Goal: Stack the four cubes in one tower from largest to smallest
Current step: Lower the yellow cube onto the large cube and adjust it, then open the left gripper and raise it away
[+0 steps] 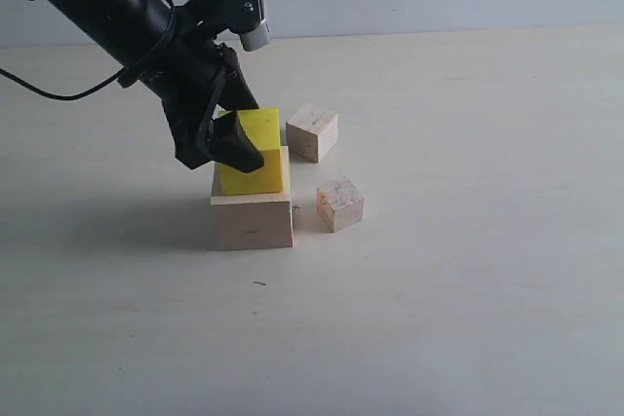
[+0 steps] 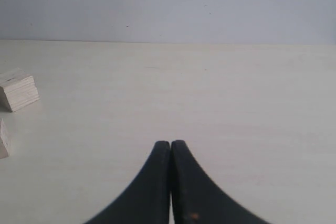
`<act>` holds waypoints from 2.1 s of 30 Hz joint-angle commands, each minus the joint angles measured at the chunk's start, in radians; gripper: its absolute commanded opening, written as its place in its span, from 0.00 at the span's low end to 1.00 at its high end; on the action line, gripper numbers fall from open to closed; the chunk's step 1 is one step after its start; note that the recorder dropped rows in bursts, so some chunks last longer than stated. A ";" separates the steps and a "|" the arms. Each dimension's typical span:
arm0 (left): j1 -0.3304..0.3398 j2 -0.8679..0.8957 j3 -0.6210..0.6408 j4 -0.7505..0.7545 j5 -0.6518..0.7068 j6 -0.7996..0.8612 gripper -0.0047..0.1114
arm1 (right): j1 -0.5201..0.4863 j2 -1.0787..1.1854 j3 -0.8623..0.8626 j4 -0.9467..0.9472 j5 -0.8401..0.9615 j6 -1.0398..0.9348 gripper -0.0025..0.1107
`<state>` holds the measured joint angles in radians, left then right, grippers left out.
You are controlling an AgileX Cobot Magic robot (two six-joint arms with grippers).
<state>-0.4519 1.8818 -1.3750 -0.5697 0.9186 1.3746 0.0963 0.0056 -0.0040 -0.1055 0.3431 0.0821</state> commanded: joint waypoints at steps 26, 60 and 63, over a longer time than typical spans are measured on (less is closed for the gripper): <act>0.001 -0.004 0.002 -0.001 -0.017 -0.015 0.68 | 0.000 -0.006 0.004 -0.004 -0.004 0.000 0.02; 0.002 -0.198 0.002 -0.070 0.028 -0.022 0.53 | 0.000 -0.006 0.004 -0.004 -0.004 0.000 0.02; 0.002 -0.262 0.002 -0.059 0.066 -0.024 0.31 | 0.000 -0.006 0.004 -0.004 -0.004 0.000 0.02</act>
<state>-0.4519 1.6776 -1.3750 -0.6208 0.9437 1.3568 0.0963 0.0056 -0.0040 -0.1055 0.3431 0.0821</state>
